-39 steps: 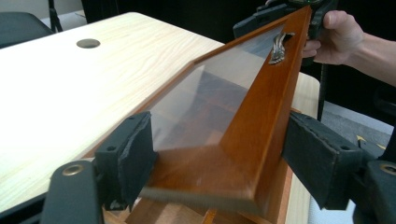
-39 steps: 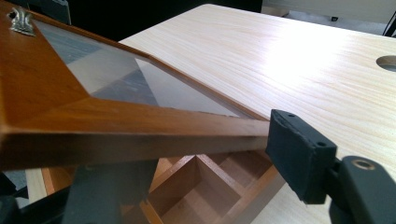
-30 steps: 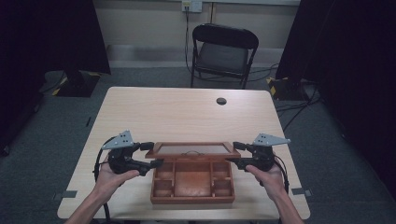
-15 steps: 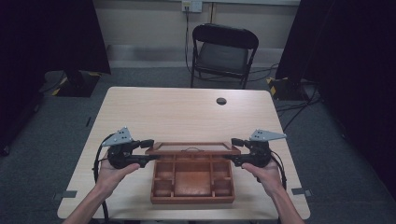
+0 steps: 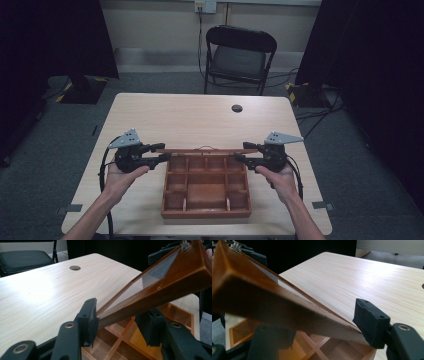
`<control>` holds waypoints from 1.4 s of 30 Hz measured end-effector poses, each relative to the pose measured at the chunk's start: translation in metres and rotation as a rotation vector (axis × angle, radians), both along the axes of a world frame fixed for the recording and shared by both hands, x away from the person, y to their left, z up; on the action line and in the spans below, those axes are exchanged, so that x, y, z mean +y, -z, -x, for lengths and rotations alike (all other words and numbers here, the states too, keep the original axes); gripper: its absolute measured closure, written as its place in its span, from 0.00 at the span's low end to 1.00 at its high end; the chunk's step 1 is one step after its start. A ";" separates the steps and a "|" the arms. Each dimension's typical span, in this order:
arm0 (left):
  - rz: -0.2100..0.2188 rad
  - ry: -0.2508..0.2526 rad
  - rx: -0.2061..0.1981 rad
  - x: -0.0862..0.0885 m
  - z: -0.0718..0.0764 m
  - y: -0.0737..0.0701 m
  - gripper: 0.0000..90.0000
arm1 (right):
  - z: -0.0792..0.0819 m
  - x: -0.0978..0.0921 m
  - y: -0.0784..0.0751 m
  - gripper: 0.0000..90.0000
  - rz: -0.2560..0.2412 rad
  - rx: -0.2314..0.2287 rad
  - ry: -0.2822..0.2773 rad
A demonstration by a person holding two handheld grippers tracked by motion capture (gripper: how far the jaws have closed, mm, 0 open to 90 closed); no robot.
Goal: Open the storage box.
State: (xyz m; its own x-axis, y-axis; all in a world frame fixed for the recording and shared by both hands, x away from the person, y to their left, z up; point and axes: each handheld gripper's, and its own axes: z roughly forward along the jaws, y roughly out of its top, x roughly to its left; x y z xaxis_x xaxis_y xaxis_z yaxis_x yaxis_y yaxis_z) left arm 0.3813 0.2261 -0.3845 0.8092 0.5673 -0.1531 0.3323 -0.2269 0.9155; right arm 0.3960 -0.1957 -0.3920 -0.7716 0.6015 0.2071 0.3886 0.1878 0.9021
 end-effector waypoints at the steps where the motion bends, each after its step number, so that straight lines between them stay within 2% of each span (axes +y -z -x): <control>1: 0.002 -0.001 0.000 0.000 -0.001 0.000 0.60 | -0.001 0.000 0.000 0.41 -0.003 0.000 0.002; 3: -0.009 -0.002 -0.005 0.001 -0.004 0.000 0.61 | -0.003 0.000 -0.001 0.42 -0.007 -0.001 0.004; 9: 0.008 -0.012 0.010 0.002 -0.010 0.003 0.63 | -0.009 0.001 -0.001 0.42 -0.030 0.001 0.007; 16: -0.006 -0.023 0.029 0.001 -0.020 0.009 0.60 | -0.015 0.001 -0.001 0.43 -0.047 0.001 0.014; 20: -0.019 -0.047 0.041 -0.002 -0.024 0.012 0.60 | -0.019 0.002 -0.001 0.44 -0.050 0.000 0.018; 29: 0.009 -0.056 0.045 -0.001 -0.032 0.017 0.66 | -0.029 0.002 0.005 0.46 -0.042 0.011 0.033; 31: 0.004 -0.055 0.047 -0.001 -0.034 0.018 0.65 | -0.031 0.002 0.007 0.46 -0.035 0.019 0.040; 33: -0.019 -0.051 0.043 -0.003 -0.037 0.020 0.64 | -0.033 0.003 0.010 0.45 -0.042 0.027 0.045; 42: -0.013 -0.062 0.051 -0.006 -0.046 0.023 0.67 | -0.043 0.005 0.018 0.48 -0.023 0.044 0.050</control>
